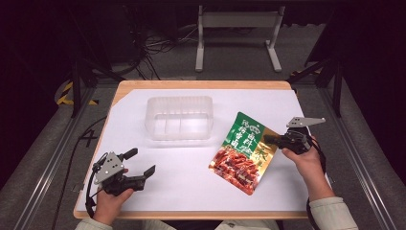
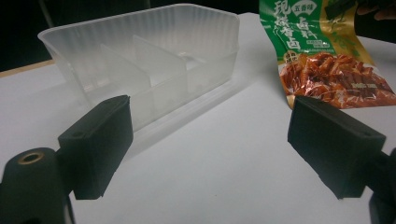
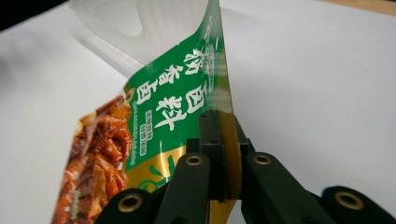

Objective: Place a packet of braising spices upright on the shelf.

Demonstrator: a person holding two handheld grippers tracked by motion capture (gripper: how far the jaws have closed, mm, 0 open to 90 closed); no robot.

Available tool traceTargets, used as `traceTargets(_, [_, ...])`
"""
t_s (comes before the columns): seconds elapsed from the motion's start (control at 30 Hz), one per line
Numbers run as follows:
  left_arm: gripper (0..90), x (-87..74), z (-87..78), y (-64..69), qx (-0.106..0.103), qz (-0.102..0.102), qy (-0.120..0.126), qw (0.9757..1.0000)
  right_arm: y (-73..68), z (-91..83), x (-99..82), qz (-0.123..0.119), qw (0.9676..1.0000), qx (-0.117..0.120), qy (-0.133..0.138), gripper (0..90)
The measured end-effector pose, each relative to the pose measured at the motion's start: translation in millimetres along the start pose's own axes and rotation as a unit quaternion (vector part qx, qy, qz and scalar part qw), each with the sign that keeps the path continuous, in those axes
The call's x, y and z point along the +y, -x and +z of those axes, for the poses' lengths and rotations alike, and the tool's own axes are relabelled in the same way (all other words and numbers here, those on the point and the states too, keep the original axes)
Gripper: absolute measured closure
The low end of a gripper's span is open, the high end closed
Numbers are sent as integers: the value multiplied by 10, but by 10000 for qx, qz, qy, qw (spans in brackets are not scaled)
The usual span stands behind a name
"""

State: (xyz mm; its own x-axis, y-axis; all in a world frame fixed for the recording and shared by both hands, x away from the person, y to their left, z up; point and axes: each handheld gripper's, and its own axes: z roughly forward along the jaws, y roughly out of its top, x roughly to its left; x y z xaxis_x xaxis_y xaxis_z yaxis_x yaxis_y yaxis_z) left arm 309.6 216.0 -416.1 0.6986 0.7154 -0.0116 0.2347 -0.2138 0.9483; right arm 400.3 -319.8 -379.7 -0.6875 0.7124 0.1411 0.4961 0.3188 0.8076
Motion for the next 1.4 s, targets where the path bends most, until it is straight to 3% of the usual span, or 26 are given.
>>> traceTargets(0.37, [149, 11, 26, 2, -43, 35, -14, 10000, -225, -231, 153, -46, 9980, 339, 524, 900])
traceTargets(0.57, [149, 6, 14, 1, -26, 15, -19, 10000, -336, -298, 238, -38, 9944, 691, 802, 900])
traceTargets(0.77, [149, 4, 19, 14, -25, 31, -50, 10000, -560, -366, 367, -315, 9904, 910, 992, 900])
traceTargets(0.93, [149, 3, 22, 13, -3, 44, -64, 10000, -710, -427, 459, -546, 9884, 892, 1104, 900])
traceTargets(1.13, [149, 0, 26, 8, 17, 49, -79, 10000, -736, -453, 530, -594, 9879, 767, 1208, 900])
traceTargets(1.4, [149, -5, 36, 4, 45, 51, -110, 9999, -628, -492, 605, -377, 9860, 794, 1419, 900])
